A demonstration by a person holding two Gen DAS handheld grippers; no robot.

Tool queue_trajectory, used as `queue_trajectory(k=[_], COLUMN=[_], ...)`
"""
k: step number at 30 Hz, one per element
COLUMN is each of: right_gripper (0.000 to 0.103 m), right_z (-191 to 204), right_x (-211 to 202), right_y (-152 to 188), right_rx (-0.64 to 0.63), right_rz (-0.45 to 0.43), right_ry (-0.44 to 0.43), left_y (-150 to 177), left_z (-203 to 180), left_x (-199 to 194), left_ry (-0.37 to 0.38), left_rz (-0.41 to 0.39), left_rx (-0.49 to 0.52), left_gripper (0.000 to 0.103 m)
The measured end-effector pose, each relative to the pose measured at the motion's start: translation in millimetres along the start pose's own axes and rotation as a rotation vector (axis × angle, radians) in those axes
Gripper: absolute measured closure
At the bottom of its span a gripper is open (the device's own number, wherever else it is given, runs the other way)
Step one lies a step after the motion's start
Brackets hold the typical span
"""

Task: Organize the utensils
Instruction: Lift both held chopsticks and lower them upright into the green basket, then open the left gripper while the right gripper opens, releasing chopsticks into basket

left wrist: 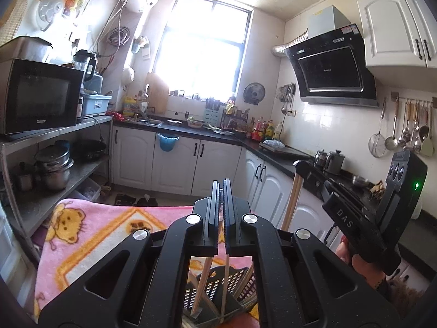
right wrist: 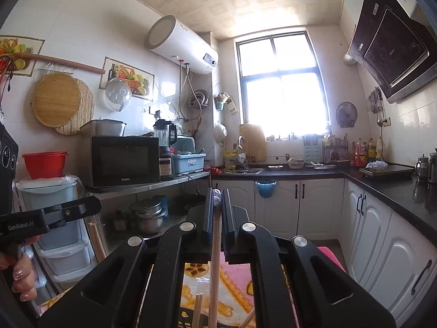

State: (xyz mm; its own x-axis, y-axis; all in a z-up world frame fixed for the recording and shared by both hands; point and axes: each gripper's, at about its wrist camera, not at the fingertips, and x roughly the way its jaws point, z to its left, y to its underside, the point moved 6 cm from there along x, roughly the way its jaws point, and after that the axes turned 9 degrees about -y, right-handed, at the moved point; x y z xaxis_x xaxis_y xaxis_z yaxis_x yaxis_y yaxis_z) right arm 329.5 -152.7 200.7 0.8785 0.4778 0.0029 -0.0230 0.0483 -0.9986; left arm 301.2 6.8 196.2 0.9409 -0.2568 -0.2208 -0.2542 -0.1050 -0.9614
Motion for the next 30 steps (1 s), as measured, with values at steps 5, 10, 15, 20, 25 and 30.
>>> queue_trajectory(k=[5, 10, 15, 20, 25, 30], right_gripper=[0.097, 0.097, 0.097, 0.097, 0.097, 0.097], right_z=[-3, -4, -8, -12, -12, -14], right_x=[8, 17, 24, 29, 30, 30], right_y=[14, 30, 44, 54, 64, 76], right_rx=[0.018, 0.023, 0.037, 0.055, 0.070, 0.078], right_rz=[0.001, 0.009, 0.011, 0.002, -0.015, 0.003], right_ry=[0.001, 0.000, 0.012, 0.020, 0.031, 0.042], left_y=[13, 27, 42, 52, 59, 67], left_z=[0, -2, -1, -1, 0, 3], left_x=[8, 17, 25, 32, 35, 42], left_ry=[-0.001, -0.003, 0.004, 0.002, -0.003, -0.010], left_rz=[0.008, 0.018, 0.038, 0.053, 0.054, 0.075], left_rx=[0.003, 0.012, 0.002, -0.006, -0.007, -0.013], left_gripper=[0.102, 0.102, 0.102, 0.102, 0.102, 0.102])
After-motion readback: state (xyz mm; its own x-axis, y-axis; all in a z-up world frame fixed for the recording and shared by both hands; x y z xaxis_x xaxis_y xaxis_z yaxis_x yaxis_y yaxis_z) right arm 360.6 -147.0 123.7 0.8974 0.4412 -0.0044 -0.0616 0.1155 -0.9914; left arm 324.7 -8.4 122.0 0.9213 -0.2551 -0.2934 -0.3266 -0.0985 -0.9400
